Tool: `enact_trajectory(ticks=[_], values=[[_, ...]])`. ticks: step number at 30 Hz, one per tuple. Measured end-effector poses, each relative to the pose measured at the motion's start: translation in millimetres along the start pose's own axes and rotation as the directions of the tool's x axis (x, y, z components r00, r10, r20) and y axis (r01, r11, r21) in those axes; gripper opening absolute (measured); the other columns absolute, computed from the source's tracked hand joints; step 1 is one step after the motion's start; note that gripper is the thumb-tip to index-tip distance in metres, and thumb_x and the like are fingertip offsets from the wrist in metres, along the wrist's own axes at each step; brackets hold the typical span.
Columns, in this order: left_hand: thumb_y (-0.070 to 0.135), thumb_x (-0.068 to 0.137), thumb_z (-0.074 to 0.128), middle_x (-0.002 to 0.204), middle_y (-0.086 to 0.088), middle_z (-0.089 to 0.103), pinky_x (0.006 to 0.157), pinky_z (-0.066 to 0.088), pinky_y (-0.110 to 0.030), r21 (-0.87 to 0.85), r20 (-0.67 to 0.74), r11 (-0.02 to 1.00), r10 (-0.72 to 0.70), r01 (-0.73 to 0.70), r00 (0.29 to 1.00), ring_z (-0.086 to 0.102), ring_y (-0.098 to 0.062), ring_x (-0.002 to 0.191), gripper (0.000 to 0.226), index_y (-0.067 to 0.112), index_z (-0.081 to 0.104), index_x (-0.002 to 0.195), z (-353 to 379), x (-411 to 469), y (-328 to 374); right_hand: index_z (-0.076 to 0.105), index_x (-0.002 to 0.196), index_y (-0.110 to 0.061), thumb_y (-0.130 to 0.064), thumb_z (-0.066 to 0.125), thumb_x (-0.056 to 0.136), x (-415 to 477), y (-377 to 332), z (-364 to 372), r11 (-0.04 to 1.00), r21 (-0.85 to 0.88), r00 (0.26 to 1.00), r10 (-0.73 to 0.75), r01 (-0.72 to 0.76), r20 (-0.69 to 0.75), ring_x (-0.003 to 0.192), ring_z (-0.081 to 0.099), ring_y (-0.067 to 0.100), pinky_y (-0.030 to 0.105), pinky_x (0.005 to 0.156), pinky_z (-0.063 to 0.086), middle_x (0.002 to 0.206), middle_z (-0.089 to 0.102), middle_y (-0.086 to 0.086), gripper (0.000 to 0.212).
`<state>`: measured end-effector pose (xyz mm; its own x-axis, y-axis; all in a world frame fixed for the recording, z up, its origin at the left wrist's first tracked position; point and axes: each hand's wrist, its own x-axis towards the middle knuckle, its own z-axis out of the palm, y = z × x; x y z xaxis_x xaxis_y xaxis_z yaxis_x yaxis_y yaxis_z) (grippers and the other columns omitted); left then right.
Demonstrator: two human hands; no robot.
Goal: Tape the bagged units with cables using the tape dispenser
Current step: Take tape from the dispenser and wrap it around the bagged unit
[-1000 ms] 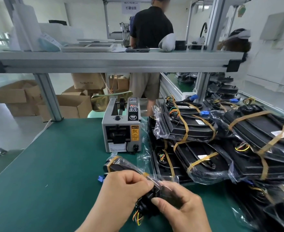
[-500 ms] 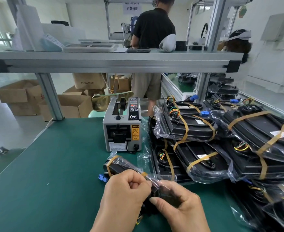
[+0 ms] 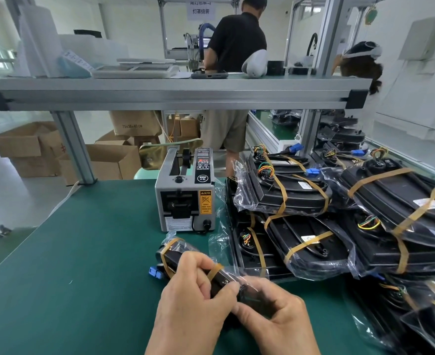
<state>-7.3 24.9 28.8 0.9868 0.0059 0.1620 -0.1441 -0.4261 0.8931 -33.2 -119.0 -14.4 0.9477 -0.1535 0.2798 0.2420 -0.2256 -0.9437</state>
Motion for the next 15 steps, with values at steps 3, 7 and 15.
enact_trajectory(ticks=[3,7,15], values=[[0.041,0.072,0.077,0.054,0.011,0.052,0.062,0.04,-0.02,-0.009,0.018,0.999,-0.033,0.033,0.999,0.053,0.0,0.057,0.027,0.036,0.054,0.085,-2.5,4.1,-0.4,0.078,0.094,-0.042,-0.005,0.089,0.07,-0.1,0.4,0.1,1.0,-0.01,1.0,-0.012,0.012,0.002,0.084,0.075,0.009,0.02,0.075,0.058,0.087,0.078,-0.008,0.045],[0.036,0.079,0.076,0.052,0.01,0.053,0.055,0.041,-0.009,-0.02,0.017,0.998,-0.065,0.065,0.998,0.052,0.001,0.052,0.019,0.035,0.057,0.08,-5.6,10.6,-4.9,0.079,0.093,-0.041,-0.005,0.09,0.068,-0.2,0.2,0.4,1.0,-0.028,1.0,-0.011,0.011,-0.002,0.082,0.075,0.009,0.018,0.074,0.057,0.084,0.078,-0.008,0.046],[0.047,0.07,0.082,0.05,0.012,0.048,0.059,0.04,-0.026,0.064,0.185,0.997,0.028,-0.041,0.982,0.042,-0.002,0.048,0.032,0.046,0.053,0.085,-21.0,25.2,-11.0,0.079,0.092,-0.042,-0.005,0.089,0.069,1.8,3.7,-3.3,1.0,-0.003,0.999,0.029,-0.029,-0.033,0.081,0.075,0.013,0.028,0.075,0.06,0.083,0.079,-0.003,0.045]])
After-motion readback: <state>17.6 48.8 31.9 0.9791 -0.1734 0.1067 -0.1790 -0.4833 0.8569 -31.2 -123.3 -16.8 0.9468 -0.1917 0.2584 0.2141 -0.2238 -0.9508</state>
